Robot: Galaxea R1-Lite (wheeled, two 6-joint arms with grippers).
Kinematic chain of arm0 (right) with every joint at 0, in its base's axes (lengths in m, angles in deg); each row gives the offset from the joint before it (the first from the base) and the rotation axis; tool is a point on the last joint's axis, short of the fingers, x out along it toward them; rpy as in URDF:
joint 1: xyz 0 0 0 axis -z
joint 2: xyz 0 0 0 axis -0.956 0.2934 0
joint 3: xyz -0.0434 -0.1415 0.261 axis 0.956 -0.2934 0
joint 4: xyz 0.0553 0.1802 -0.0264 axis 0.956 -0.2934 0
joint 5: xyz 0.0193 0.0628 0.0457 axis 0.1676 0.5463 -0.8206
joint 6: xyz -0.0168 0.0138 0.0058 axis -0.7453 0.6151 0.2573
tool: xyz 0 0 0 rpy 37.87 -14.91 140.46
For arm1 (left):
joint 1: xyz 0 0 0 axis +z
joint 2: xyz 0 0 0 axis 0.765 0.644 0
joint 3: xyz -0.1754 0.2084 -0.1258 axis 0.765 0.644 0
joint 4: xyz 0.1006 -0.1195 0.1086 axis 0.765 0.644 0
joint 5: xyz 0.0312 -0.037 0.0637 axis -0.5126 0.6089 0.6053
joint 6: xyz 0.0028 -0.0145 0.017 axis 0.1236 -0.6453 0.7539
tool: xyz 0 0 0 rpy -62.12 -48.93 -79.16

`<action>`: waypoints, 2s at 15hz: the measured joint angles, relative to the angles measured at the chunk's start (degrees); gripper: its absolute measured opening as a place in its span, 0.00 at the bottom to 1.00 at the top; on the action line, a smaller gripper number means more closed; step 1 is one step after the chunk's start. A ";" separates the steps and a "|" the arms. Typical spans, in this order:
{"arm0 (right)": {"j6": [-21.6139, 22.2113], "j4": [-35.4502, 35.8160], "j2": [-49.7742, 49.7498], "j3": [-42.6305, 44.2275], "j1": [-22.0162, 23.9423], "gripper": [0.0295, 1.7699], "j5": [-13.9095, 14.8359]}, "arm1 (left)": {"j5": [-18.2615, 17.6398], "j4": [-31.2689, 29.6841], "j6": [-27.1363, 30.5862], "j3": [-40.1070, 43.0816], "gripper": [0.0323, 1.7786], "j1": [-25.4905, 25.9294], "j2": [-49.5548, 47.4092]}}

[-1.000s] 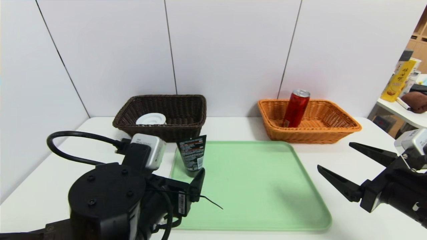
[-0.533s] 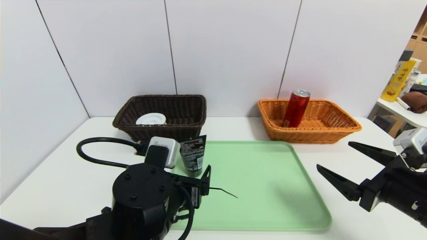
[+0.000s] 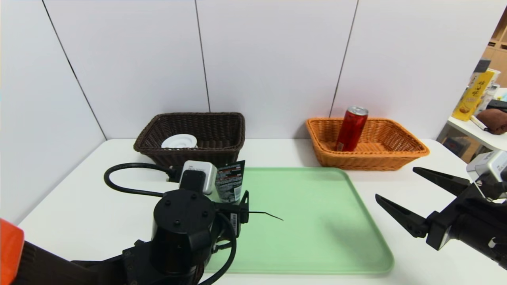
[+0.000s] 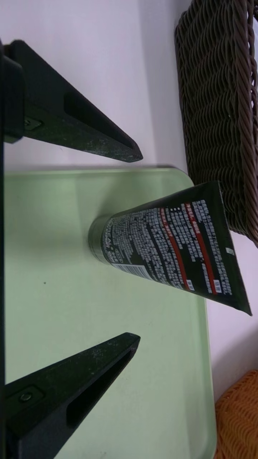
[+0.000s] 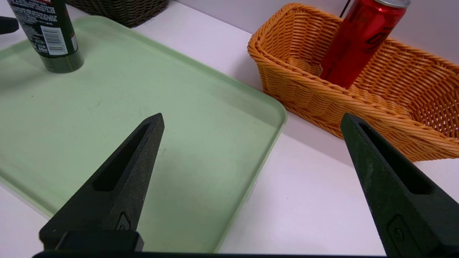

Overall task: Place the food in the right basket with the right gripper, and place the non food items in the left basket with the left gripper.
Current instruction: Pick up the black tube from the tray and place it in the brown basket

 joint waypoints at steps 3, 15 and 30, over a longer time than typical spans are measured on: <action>0.02 -0.65 0.00 0.02 -0.22 0.96 0.00 | 0.12 -2.43 0.30 -0.72 0.95 0.02 2.67; 0.02 -1.19 0.24 0.52 -1.13 0.96 0.20 | 1.13 -8.52 1.77 -2.79 0.95 3.36 10.23; -0.45 -1.22 0.71 0.79 -1.74 0.96 0.63 | 0.89 -9.98 3.58 -8.77 0.95 7.58 16.35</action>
